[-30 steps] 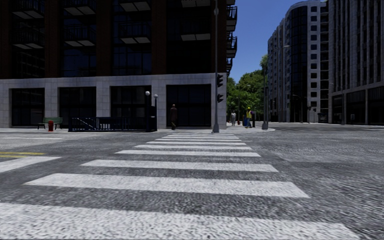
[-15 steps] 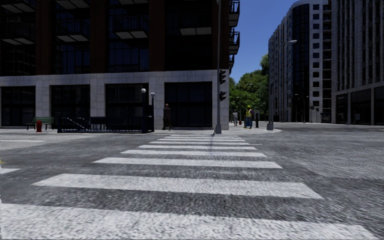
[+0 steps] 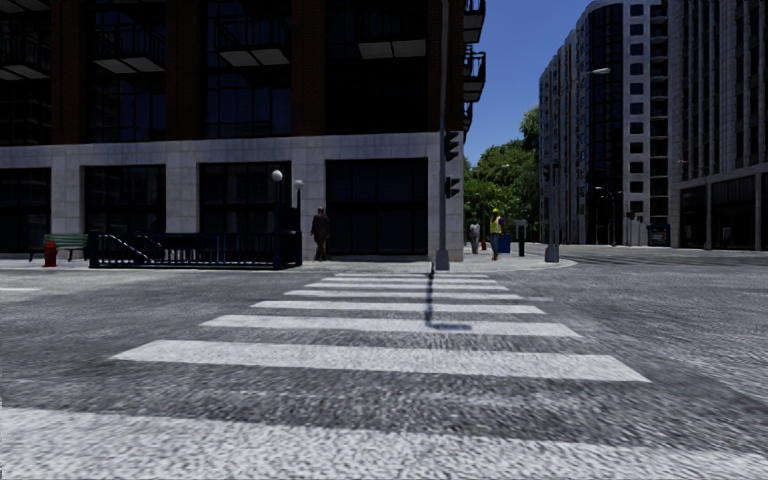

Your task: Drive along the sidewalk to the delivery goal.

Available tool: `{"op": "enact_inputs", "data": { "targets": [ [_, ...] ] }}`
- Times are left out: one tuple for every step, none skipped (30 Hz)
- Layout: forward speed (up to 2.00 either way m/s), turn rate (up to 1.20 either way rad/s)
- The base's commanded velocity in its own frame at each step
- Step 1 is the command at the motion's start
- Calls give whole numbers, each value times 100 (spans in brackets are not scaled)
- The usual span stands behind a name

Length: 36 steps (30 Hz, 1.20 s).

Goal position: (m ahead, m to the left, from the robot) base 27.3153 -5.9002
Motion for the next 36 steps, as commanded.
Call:
{"op": "enact_inputs", "data": {
  "targets": [
    [200,0],
    [200,0],
    [200,0],
    [200,0],
    [200,0],
    [200,0],
    [200,0],
    [200,0],
    [200,0],
    [200,0],
    [200,0],
    [200,0],
    [200,0],
    [200,0],
    [200,0],
    [200,0],
    [200,0],
    [200,0],
    [200,0],
    [200,0],
    [200,0],
    [200,0],
    [200,0],
    [200,0],
    [200,0],
    [200,0],
    [200,0],
    [200,0],
    [200,0],
    [200,0],
    [200,0],
    [200,0],
    [200,0],
    [200,0],
    [200,0],
    [200,0]
  ]
}}
